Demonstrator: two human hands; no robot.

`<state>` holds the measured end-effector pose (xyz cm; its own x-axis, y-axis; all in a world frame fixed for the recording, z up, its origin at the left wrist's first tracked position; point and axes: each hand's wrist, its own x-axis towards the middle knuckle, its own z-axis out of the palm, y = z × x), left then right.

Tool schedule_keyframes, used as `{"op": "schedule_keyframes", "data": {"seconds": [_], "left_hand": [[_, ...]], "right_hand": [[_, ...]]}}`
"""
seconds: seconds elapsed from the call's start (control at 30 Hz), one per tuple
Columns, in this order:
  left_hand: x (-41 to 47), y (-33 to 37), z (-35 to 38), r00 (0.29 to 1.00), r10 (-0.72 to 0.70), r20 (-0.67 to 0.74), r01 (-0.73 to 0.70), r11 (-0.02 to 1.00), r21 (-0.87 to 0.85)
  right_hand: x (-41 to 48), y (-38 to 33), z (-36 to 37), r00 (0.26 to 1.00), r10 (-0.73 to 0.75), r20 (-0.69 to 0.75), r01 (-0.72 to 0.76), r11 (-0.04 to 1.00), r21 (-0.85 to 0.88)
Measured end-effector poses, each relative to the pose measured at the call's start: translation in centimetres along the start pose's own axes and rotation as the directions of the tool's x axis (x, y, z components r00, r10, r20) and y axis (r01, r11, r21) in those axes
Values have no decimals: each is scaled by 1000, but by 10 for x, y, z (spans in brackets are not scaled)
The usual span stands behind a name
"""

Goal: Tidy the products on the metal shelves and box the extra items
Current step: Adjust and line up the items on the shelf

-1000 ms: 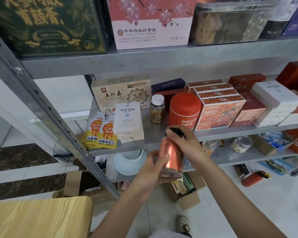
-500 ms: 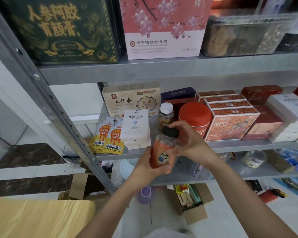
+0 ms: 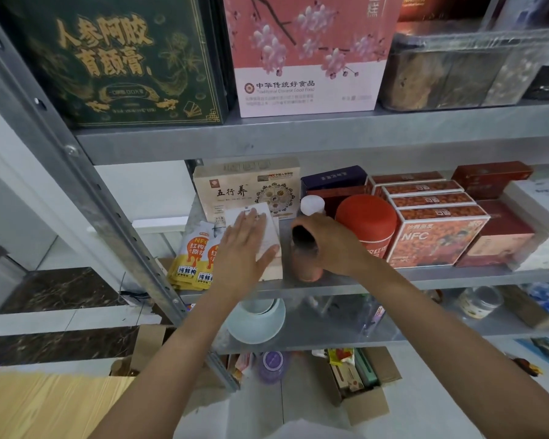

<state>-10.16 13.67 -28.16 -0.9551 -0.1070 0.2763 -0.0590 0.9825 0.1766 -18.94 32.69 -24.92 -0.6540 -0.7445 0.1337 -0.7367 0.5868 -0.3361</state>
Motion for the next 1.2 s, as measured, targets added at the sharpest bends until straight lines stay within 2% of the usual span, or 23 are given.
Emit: {"op": "schedule_keyframes", "data": {"seconds": [0.07,0.13,0.27,0.37,0.4,0.47,0.53,0.57,0.67,0.73,0.93,1.0,1.1,1.2], "left_hand": [[5,-7,14,987,9,159,-32,990,139],[9,-14,18,982,43,182,-73,984,165],[13,-22,17,975,94,200,-133,973,188],[14,-22,16,967,101,236,-147,971,187],[14,-22,16,966,99,237,-146,971,190],[15,-22,16,968,97,229,-143,971,192],[14,-22,17,971,98,220,-139,973,182],[14,-22,17,971,99,219,-140,974,180],[14,-23,17,971,107,213,-148,972,185],[14,-23,16,969,108,223,-150,972,182],[15,-21,14,969,120,217,-160,972,175],[12,-19,14,973,119,197,-153,974,168],[12,-20,13,970,120,211,-154,976,155],[11,-18,3,967,140,215,-167,979,116]], "right_hand": [[8,2,11,999,3,51,4,991,-137],[14,7,16,997,23,74,-9,983,-186],[17,16,17,995,12,95,6,983,-182],[18,17,12,987,17,162,9,987,-160],[20,16,8,990,2,138,18,990,-142],[27,15,-1,999,-33,-38,29,994,-109],[40,18,-12,980,-4,-199,-25,989,-143],[48,21,-17,979,36,-200,-76,978,-195],[72,29,-22,989,146,-14,-140,912,-387],[82,34,-17,981,185,62,-140,888,-438],[92,38,-9,973,230,33,-202,909,-365],[88,36,-14,974,222,-46,-226,933,-281],[67,33,-26,952,135,-275,-181,972,-152],[30,24,-33,848,122,-516,-101,993,69]]}}
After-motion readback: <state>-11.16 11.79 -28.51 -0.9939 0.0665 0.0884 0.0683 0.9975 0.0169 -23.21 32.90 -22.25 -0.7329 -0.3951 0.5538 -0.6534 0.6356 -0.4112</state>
